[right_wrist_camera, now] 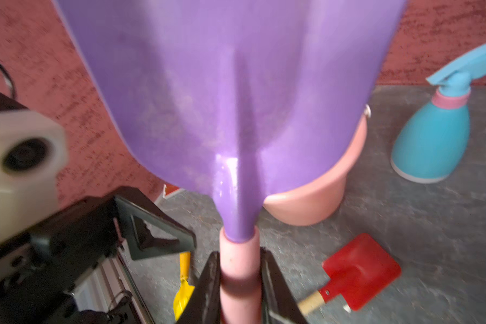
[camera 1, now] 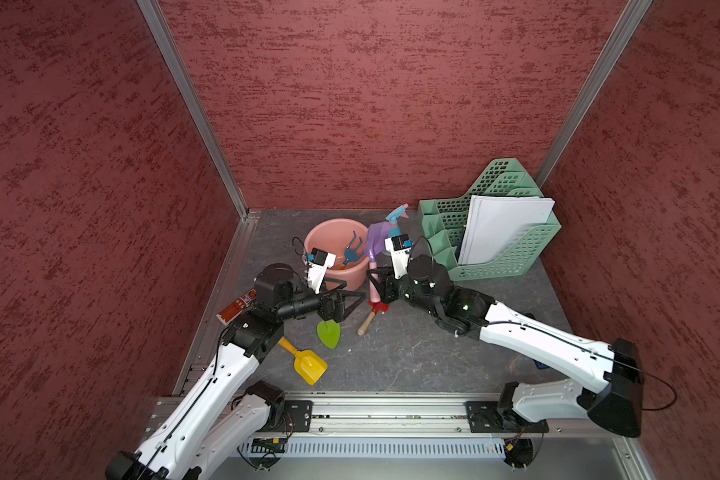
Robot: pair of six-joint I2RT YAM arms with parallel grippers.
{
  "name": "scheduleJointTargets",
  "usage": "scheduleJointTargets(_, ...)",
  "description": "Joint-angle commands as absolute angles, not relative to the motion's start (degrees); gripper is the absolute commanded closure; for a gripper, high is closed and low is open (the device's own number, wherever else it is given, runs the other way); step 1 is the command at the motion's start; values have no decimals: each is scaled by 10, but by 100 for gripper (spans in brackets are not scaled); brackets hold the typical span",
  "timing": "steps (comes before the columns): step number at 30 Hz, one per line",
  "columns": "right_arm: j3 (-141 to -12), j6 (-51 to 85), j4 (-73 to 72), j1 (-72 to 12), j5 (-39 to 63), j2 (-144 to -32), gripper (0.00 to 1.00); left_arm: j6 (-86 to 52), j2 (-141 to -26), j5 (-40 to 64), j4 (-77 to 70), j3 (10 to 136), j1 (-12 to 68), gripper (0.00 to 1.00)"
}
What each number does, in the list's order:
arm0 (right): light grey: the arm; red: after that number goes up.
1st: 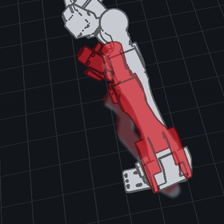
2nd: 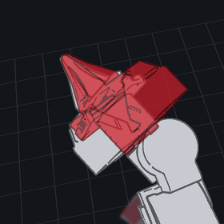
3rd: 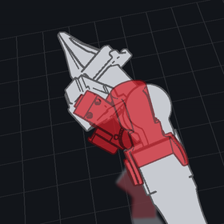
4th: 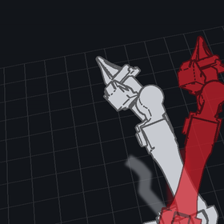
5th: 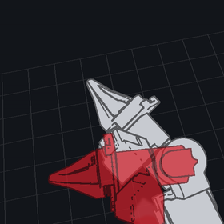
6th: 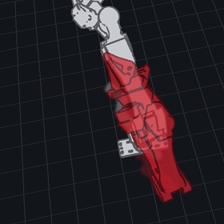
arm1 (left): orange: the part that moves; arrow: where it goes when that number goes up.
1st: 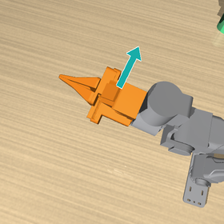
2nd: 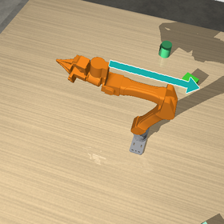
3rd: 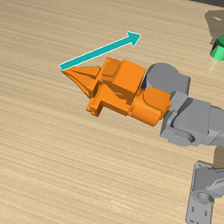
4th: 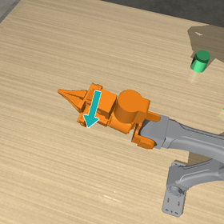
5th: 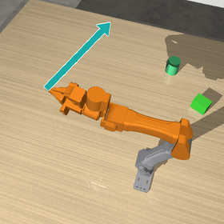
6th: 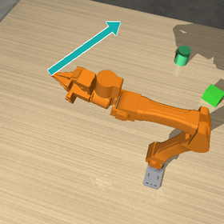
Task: Organize the gardening tools
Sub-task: Pick up the gardening tool from the center of the board.
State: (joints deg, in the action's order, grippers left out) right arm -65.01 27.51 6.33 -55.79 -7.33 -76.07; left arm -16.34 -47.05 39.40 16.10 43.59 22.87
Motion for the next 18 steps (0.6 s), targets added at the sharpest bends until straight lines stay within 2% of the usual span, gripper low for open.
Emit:
scheduleJointTargets(1, -641, 290, -50, -563, -49, -758, 100, -176, -482, 435, 124, 441, 234, 4)
scheduleJointTargets(12, -642, 304, -87, -563, -4, -775, 100, -149, -508, 392, 114, 461, 244, 22)
scheduleJointTargets(18, -648, 305, -86, -563, 10, -786, 100, -137, -519, 375, 113, 473, 244, 36)
